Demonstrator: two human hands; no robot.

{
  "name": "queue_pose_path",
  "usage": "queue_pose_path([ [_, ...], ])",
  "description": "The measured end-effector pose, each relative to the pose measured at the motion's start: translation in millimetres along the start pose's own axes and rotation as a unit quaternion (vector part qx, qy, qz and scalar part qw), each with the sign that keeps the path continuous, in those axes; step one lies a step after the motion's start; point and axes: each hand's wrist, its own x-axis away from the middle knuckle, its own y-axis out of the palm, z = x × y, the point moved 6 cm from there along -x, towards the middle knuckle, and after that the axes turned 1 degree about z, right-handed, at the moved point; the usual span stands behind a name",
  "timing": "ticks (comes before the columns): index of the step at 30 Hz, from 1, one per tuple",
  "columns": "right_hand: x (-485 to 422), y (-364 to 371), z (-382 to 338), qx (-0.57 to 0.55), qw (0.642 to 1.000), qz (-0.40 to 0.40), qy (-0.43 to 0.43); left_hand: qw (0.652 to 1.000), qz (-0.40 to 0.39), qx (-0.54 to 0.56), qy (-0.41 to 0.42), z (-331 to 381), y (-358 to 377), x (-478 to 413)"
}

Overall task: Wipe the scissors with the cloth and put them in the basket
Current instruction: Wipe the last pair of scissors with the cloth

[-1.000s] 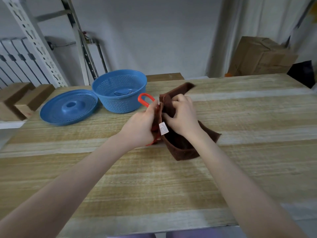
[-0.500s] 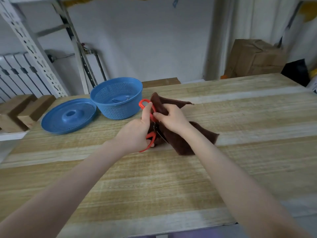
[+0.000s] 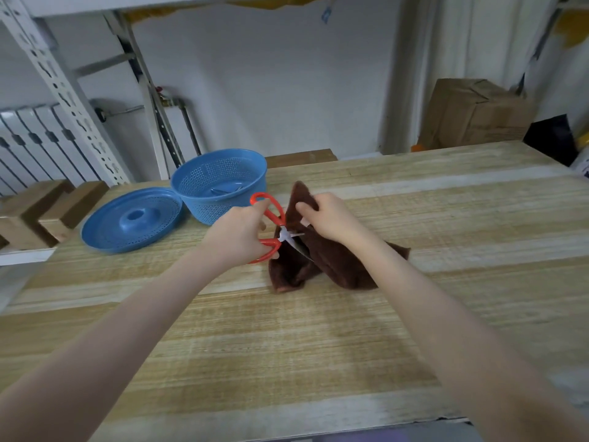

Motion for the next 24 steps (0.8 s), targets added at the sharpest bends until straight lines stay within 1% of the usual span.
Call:
queue_pose_path([
  [2, -4.0, -20.4, 11.2, 0.008, 0.997, 0.064, 0.039, 0.997, 0.002, 0.062, -0.049, -9.3, -7.7, -2.0],
  [3, -4.0, -30.5, 16.2, 0.025, 0.994, 0.092, 0.055, 0.989, -0.01, 0.117, -0.09, -15.8, -9.9, -2.1],
  [4, -3.8, -37.8, 21.2, 0.04, 0.991, 0.108, 0.067, 0.969, -0.029, 0.197, -0.146, -22.8, -10.5, -0.3],
  [5, -4.0, -42.0, 25.8, 0.051, 0.99, 0.11, 0.076, 0.936, -0.047, 0.282, -0.203, -30.0, -8.6, 1.9],
  [7, -5.2, -37.4, 29.8, 0.05, 0.992, 0.069, 0.09, 0.869, -0.069, 0.402, -0.28, -35.9, -7.5, 7.1],
  [9, -4.3, -22.8, 29.4, 0.035, 0.995, 0.008, 0.097, 0.797, -0.106, 0.509, -0.306, -29.5, -3.8, 9.6],
  [10, -2.6, -16.2, 27.8, 0.034, 0.995, -0.003, 0.098, 0.76, -0.13, 0.557, -0.31, -25.7, 0.1, 10.7],
  [11, -0.5, -13.2, 24.6, 0.041, 0.995, 0.013, 0.088, 0.722, -0.159, 0.599, -0.308, -17.8, 3.1, 12.3],
  [13, 5.4, -13.8, 12.2, 0.032, 0.996, 0.079, 0.024, 0.654, -0.219, 0.66, -0.297, -7.1, 9.2, 15.9],
  [14, 8.3, -14.1, 5.3, -0.01, 0.995, 0.096, -0.012, 0.629, -0.245, 0.68, -0.286, -2.0, 10.5, 18.9],
  [15, 10.3, -14.1, 0.7, -0.075, 0.992, 0.092, -0.036, 0.609, -0.263, 0.695, -0.275, 0.1, 12.6, 20.7],
  [16, 11.7, -12.3, -2.6, -0.14, 0.987, 0.061, -0.046, 0.597, -0.275, 0.705, -0.266, 2.5, 13.7, 23.2],
  [17, 11.9, -8.5, -4.9, -0.184, 0.981, 0.012, -0.054, 0.591, -0.284, 0.711, -0.255, 4.5, 15.0, 24.1],
  [19, 15.0, 1.8, -10.2, -0.208, 0.971, -0.089, -0.076, 0.586, -0.289, 0.719, -0.236, 7.1, 16.5, 24.2],
  [20, 16.9, 6.4, -11.7, -0.208, 0.967, -0.12, -0.088, 0.587, -0.293, 0.72, -0.227, 7.0, 17.9, 23.0],
  [21, 19.0, 8.4, -12.8, -0.204, 0.965, -0.13, -0.098, 0.59, -0.3, 0.717, -0.219, 6.8, 18.9, 22.2],
  [24, 18.8, 4.6, -12.3, -0.19, 0.97, -0.099, -0.119, 0.607, -0.306, 0.703, -0.209, -0.4, 20.8, 20.6],
])
